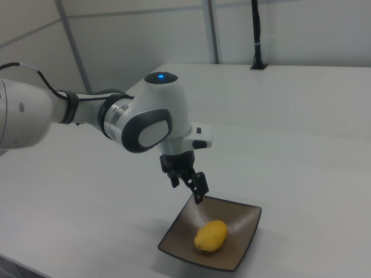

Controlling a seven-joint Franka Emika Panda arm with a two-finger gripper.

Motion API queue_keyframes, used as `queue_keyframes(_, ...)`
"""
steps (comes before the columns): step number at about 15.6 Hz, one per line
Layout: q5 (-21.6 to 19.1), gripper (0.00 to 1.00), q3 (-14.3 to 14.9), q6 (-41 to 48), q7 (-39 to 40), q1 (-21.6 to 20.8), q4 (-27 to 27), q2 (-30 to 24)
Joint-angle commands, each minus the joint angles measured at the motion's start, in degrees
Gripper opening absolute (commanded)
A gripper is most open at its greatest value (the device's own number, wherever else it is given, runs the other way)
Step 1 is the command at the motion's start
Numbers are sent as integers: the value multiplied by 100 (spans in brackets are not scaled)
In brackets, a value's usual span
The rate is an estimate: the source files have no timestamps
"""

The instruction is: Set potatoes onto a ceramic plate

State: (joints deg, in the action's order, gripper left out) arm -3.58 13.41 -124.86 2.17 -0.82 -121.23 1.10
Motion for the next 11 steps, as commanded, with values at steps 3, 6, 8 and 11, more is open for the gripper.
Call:
queue_keyframes(3,-29,100,48,584,170,-15,573,-39)
queue_keyframes(6,-38,100,39,1260,292,-85,863,-83)
queue_keyframes(8,-38,100,-13,1587,372,-94,960,-197)
queue_keyframes(11,-38,100,-267,1685,354,-182,1048,-294)
